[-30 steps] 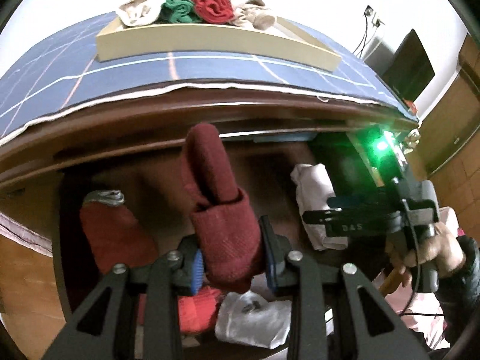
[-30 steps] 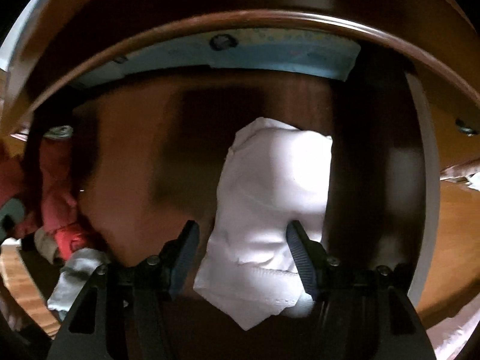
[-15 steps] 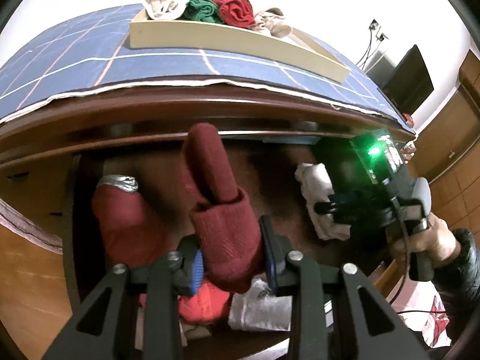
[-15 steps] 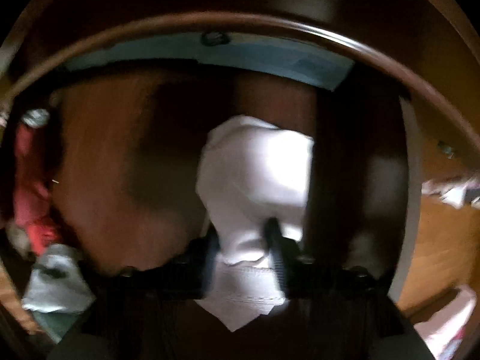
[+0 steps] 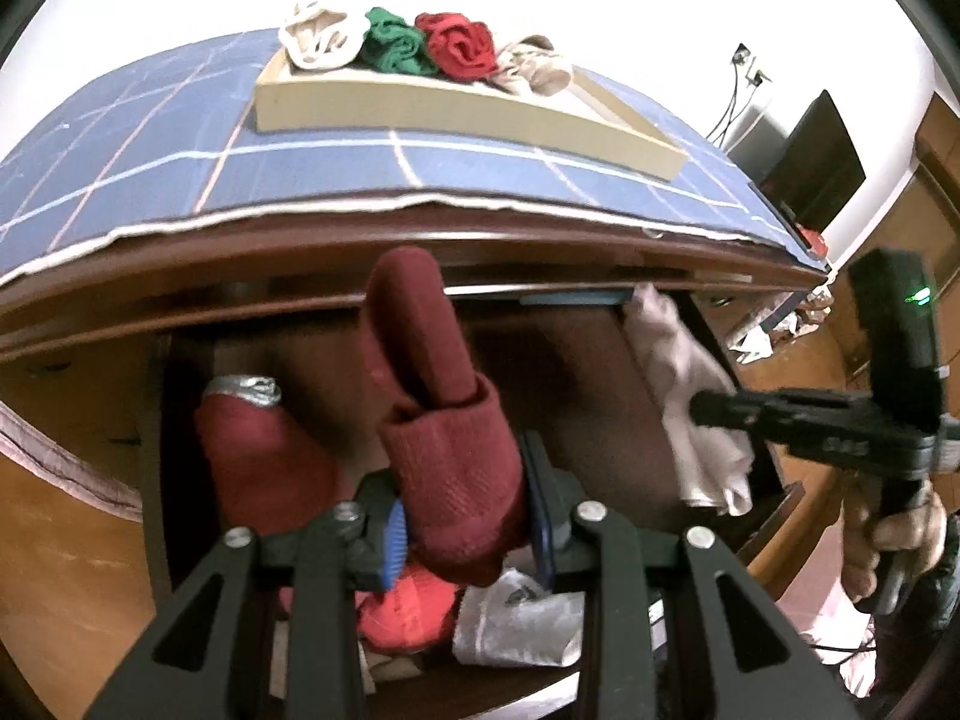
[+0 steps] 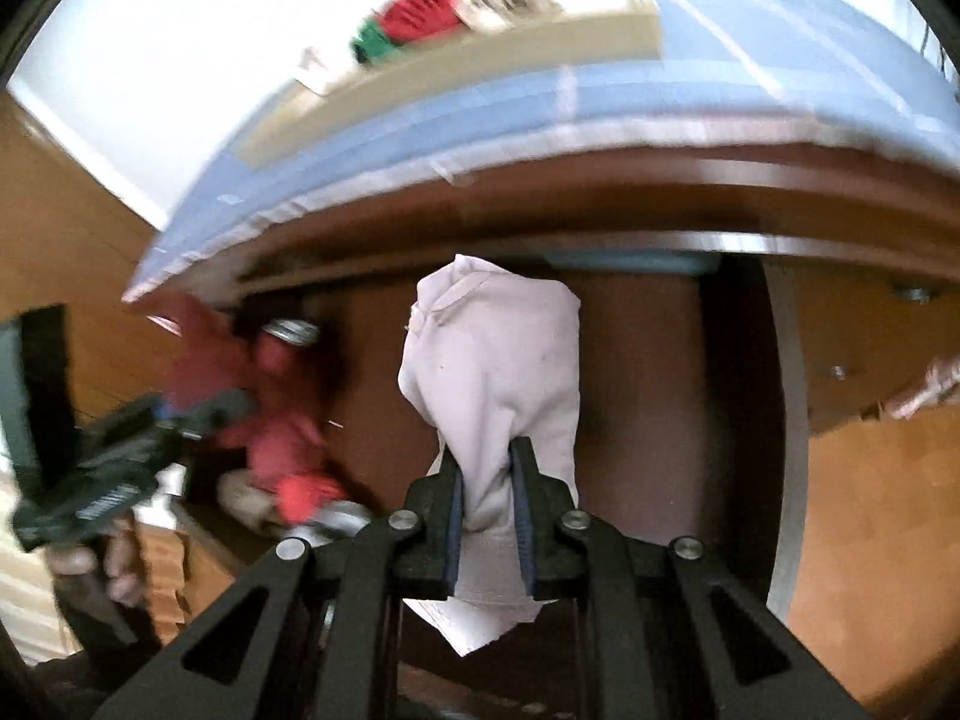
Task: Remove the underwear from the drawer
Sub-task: 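Lift the dark red sock with the left tool while the right tool holds the white cloth, then carry the pale pink cloth and dark red sock in both tools over the white tray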
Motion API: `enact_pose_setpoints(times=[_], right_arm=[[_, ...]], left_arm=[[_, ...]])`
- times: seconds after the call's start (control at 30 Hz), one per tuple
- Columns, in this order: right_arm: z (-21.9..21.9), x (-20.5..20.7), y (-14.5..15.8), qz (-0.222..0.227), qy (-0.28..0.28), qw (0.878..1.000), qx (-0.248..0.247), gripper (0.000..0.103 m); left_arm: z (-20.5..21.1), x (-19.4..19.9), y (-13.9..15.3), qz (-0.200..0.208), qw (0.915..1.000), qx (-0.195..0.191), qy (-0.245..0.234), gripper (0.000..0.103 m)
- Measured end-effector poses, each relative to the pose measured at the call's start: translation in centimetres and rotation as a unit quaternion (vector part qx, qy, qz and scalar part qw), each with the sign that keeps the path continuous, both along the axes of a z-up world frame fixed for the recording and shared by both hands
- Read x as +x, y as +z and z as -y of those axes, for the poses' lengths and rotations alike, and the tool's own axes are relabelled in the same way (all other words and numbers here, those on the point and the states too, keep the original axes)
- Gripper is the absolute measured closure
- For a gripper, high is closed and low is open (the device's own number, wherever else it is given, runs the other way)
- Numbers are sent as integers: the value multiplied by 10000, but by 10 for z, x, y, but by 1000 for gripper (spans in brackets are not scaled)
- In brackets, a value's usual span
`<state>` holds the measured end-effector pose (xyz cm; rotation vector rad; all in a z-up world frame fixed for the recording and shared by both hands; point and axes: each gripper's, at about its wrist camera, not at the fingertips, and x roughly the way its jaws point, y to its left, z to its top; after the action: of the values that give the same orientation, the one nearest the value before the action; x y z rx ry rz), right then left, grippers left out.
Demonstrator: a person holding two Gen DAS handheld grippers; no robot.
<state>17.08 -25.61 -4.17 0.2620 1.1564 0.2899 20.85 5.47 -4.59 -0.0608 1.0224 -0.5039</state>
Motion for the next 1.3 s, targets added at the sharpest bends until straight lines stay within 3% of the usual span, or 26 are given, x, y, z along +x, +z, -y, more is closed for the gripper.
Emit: enact_pose_setpoints(times=[0.23, 0.63, 0.83, 1.17, 1.3], right_arm=[[-10, -1, 57, 645, 103, 9974, 300, 87], [-18, 13, 121, 1690, 103, 9855, -94, 87], [-16, 21, 137, 1982, 62, 9799, -211, 87], [0, 44, 147, 2102, -198, 9769, -328, 87], [7, 58, 148, 2149, -331, 9743, -584, 87]], left_arm=[[5, -5, 25, 409, 9991, 107, -91, 72], [6, 9, 78, 1204, 9925, 193, -81, 72], [1, 28, 96, 1390, 9900, 246, 33, 72], [-2, 60, 108, 1439, 9894, 129, 112, 72], [3, 72, 110, 1474, 9889, 177, 80, 72]])
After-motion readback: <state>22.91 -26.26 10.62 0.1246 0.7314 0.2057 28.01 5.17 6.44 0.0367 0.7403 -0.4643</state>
